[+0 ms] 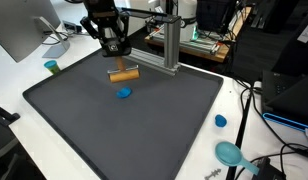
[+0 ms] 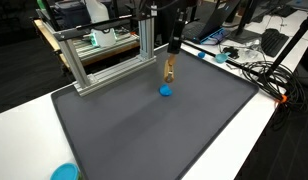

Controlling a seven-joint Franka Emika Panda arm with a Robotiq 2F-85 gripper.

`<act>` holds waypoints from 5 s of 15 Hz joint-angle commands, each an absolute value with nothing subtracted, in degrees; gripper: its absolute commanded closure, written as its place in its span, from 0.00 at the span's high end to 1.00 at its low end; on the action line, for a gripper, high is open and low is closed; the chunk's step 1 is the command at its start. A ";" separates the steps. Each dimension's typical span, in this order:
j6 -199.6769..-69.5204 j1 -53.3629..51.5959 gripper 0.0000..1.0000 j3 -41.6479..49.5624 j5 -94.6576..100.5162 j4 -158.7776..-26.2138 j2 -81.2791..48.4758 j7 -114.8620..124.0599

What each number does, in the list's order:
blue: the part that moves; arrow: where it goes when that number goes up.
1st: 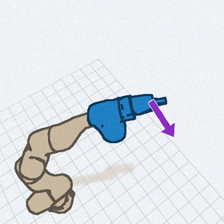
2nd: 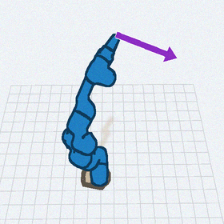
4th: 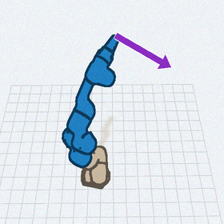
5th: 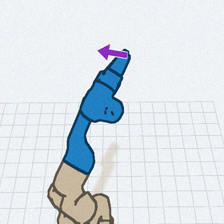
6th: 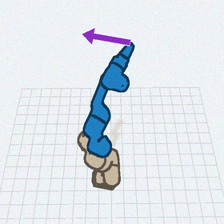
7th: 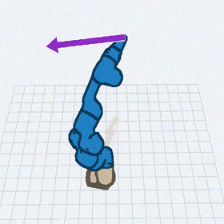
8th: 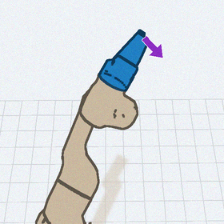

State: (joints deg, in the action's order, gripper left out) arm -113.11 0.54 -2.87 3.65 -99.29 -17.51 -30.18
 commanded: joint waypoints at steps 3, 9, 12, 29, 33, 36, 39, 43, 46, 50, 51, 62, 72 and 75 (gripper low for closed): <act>-117.73 1.90 0.22 -2.96 7.76 -100.17 -15.26 -38.45; -120.76 5.03 0.22 -2.98 6.14 -103.54 -10.57 -59.83; -122.17 5.57 0.22 -3.33 1.67 -104.35 -10.50 -70.22; -121.87 4.80 0.22 -3.31 -1.79 -103.28 -19.69 -71.11; -124.92 4.90 0.22 -3.35 -1.55 -104.46 -20.21 -71.17; -125.43 4.96 0.22 -2.96 -0.65 -105.26 -20.47 -70.92; -125.21 5.11 0.22 -2.97 -0.65 -106.13 -20.96 -71.01; -128.04 5.26 0.22 -3.14 -1.31 -106.66 -21.89 -70.31; -126.14 5.07 0.47 -3.07 -0.34 -105.45 -21.84 -70.33; -126.69 4.66 0.22 -2.96 0.32 -105.05 -22.76 -69.56; -127.21 4.53 0.22 -3.28 0.18 -104.84 -23.55 -69.94; -130.97 9.15 0.22 -4.01 -5.76 -107.69 -25.34 -77.42; -134.51 3.52 0.22 0.11 6.97 -114.29 -20.28 -67.66; -134.17 2.08 0.22 0.53 12.85 -114.83 -20.50 -62.31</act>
